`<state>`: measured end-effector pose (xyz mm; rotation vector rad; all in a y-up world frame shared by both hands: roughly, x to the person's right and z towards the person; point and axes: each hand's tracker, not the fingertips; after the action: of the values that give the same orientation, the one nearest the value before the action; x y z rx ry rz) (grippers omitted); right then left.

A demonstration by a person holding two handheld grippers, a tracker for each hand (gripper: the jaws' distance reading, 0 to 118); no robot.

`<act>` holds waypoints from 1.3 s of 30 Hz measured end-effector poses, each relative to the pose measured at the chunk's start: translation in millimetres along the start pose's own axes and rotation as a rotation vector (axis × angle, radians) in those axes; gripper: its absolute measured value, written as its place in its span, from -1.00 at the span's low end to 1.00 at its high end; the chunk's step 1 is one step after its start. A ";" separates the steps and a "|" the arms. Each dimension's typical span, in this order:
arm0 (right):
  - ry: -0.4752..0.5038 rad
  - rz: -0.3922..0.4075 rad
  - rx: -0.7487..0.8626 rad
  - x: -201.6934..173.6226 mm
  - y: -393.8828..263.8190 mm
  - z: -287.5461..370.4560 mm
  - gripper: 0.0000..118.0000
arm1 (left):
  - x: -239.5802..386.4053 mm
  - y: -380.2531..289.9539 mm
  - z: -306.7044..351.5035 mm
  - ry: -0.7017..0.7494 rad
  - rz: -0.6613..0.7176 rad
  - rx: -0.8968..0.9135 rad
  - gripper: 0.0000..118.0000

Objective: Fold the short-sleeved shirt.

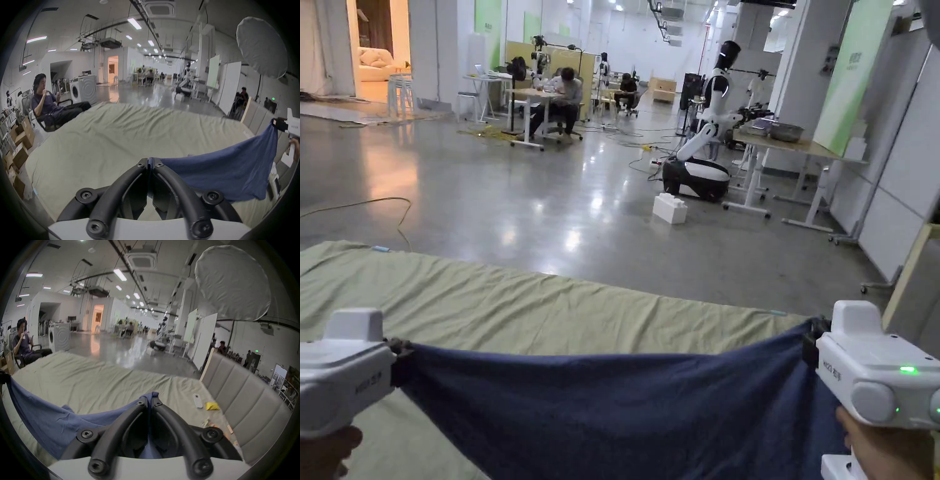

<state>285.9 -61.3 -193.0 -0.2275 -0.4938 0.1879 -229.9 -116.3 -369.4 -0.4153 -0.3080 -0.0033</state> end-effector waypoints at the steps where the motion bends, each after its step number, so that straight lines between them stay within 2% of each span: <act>1: -0.014 -0.001 0.018 7.4 12.1 5.4 -0.94 | 7.6 15.9 1.1 -0.006 -0.008 0.021 -0.92; 6: -0.082 0.019 0.107 33.5 62.5 19.6 -0.94 | 37.3 85.2 4.4 -0.039 -0.034 0.098 -0.92; 13: -0.145 0.002 0.155 61.1 116.8 4.8 -0.94 | 57.9 172.6 -4.6 -0.039 -0.040 0.193 -0.92; 19: -0.183 0.016 0.189 63.5 156.7 -15.6 -0.94 | 64.2 240.6 -21.7 -0.026 -0.031 0.242 -0.92; 23: -0.199 0.024 0.214 57.8 181.5 -31.0 -0.94 | 70.2 272.1 -31.2 0.009 -0.101 0.269 -0.92; 32: -0.220 -0.013 0.255 50.4 210.2 -60.6 -0.94 | 63.5 303.1 -56.7 0.044 -0.133 0.306 -0.92; 37: -0.207 -0.024 0.241 46.6 199.2 -68.6 -0.94 | 56.9 290.1 -68.5 0.046 -0.148 0.289 -0.92; 39: -0.204 -0.004 0.208 41.1 187.6 -73.6 -0.94 | 55.0 279.7 -73.4 0.045 -0.141 0.275 -0.92</act>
<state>334.3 115.5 -286.5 -0.0036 -0.6725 0.2585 -137.6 113.9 -527.9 -0.1201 -0.2884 -0.1067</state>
